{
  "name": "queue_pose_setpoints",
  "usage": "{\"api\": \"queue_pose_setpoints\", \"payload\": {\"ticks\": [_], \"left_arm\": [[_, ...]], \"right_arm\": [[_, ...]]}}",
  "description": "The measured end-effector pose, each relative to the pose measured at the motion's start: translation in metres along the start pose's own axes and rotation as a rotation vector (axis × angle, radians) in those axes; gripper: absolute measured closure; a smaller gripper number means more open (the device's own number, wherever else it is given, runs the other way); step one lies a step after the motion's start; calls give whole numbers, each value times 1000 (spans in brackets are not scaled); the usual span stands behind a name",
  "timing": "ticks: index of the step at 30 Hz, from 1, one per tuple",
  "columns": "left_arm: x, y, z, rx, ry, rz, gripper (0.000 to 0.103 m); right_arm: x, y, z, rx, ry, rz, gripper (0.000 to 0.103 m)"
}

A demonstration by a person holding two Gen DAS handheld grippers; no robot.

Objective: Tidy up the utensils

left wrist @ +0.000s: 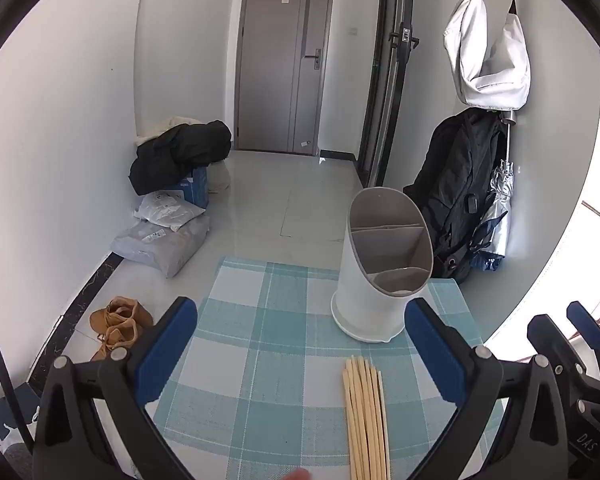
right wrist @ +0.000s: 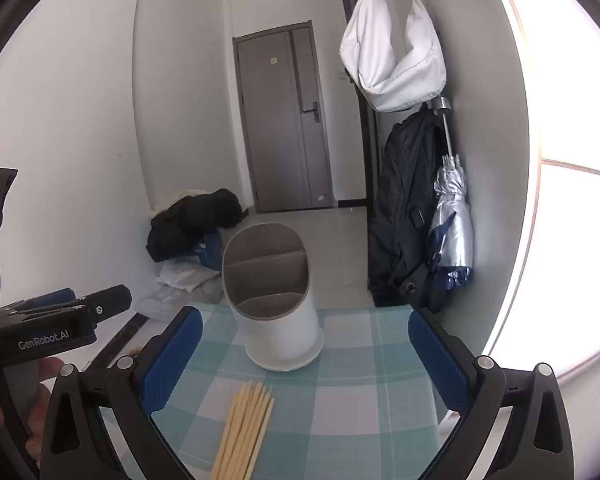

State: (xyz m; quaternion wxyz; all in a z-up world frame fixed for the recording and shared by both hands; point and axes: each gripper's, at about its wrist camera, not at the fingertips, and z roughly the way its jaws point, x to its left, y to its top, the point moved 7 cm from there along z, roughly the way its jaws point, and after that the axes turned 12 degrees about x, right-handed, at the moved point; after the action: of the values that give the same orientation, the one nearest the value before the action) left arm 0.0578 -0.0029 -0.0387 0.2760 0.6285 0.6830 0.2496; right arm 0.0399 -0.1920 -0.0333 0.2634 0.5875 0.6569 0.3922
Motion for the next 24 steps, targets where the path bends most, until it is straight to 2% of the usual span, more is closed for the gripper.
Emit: {"api": "queue_pose_setpoints", "payload": {"ticks": [2, 3, 8, 11, 14, 24], "left_arm": [[-5, 0, 2, 3, 7, 6, 2], [1, 0, 3, 7, -25, -10, 2], [7, -1, 5, 18, -16, -24, 2], [8, -4, 7, 28, 15, -27, 2], [10, -4, 5, 31, -9, -41, 2], [11, -2, 5, 20, -13, -31, 2]], "right_arm": [[0, 0, 1, 9, -4, 0, 0], [0, 0, 1, 11, 0, 2, 0], [1, -1, 2, 5, -1, -7, 0], [0, -2, 4, 5, -8, -10, 0], [-1, -5, 4, 12, -19, -4, 0], [-2, -4, 0, 12, -20, -6, 0]]}}
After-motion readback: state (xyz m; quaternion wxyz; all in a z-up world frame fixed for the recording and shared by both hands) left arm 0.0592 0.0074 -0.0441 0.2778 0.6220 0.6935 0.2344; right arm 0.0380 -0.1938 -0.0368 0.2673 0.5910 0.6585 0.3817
